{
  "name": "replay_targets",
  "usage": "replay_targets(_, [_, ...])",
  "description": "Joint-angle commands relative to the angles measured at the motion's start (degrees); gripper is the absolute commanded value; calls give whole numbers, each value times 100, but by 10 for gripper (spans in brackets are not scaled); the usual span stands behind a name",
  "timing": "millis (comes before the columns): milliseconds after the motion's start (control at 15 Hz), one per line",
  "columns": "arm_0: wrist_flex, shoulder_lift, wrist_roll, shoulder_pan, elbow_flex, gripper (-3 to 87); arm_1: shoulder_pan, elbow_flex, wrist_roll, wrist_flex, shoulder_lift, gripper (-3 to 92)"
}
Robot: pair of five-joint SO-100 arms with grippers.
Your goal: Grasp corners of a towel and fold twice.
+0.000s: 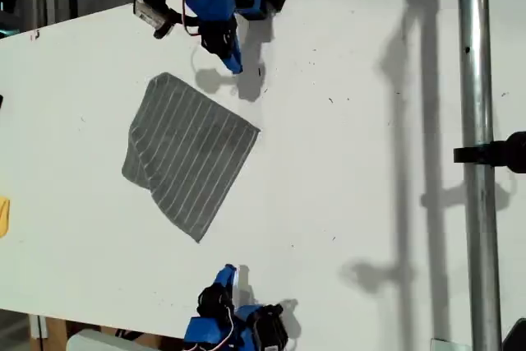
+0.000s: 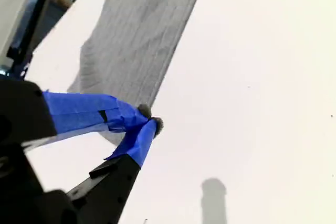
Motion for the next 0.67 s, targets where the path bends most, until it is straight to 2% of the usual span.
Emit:
replay_targets(0, [53, -1327, 686, -483, -1582, -30, 193, -1670, -492, -141, -1547, -3])
replay_targets(333, [202, -3278, 1916, -1477, -3349, -30, 475, -4500, -1415, 167, -4368, -3])
replay_targets(600, [545, -4605, 2470, -1960, -4799, -30, 501, -6337, -1547, 756, -5845, -3])
